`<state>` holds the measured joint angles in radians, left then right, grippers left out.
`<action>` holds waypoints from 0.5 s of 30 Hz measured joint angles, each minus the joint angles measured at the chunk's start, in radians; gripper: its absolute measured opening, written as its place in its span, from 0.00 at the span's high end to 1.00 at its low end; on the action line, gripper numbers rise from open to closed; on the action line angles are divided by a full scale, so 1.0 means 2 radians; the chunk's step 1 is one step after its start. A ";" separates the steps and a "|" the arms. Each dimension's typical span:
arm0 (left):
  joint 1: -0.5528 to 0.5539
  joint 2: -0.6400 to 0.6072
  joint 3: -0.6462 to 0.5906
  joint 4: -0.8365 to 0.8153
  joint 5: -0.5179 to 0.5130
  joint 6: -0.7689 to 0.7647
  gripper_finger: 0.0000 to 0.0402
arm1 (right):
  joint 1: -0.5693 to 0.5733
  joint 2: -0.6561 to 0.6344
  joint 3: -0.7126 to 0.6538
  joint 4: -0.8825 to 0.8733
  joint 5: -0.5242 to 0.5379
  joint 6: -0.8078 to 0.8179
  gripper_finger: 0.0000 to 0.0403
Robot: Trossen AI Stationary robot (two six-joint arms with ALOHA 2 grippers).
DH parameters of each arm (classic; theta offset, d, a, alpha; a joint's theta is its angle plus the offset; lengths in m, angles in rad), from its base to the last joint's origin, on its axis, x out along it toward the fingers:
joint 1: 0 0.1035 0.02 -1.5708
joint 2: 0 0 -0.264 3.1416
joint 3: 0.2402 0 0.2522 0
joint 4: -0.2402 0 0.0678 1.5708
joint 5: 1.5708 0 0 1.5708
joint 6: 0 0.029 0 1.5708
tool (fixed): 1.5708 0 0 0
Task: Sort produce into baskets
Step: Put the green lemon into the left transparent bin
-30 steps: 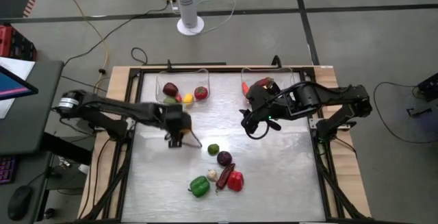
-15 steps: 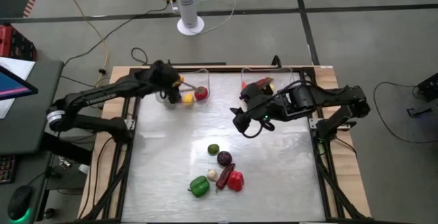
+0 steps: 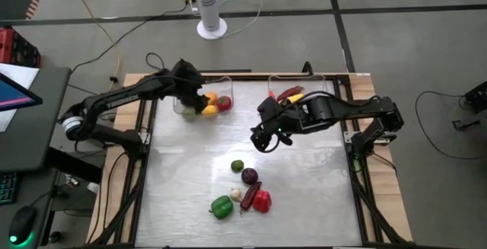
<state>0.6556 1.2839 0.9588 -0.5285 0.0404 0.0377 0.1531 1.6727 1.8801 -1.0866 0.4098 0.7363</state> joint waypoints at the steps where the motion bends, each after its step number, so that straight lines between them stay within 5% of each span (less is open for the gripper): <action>1: 0.000 -0.008 0.008 0.001 0.018 -0.009 0.24 | -0.004 -0.001 0.000 -0.005 -0.009 -0.003 0.28; 6: -0.007 -0.064 0.042 0.008 0.079 -0.045 0.27 | -0.039 0.000 0.000 -0.002 -0.091 -0.028 0.28; 10: -0.025 -0.130 0.049 0.008 0.105 -0.048 0.30 | -0.045 0.025 0.000 0.040 -0.109 -0.090 0.28; 15: -0.058 -0.212 0.049 -0.022 0.105 -0.054 0.31 | -0.039 0.084 0.000 0.125 -0.175 -0.155 0.28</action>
<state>0.5399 0.8604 1.0561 -0.5716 0.2504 -0.0702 0.0742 1.8399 1.8809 -0.8374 0.0599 0.4262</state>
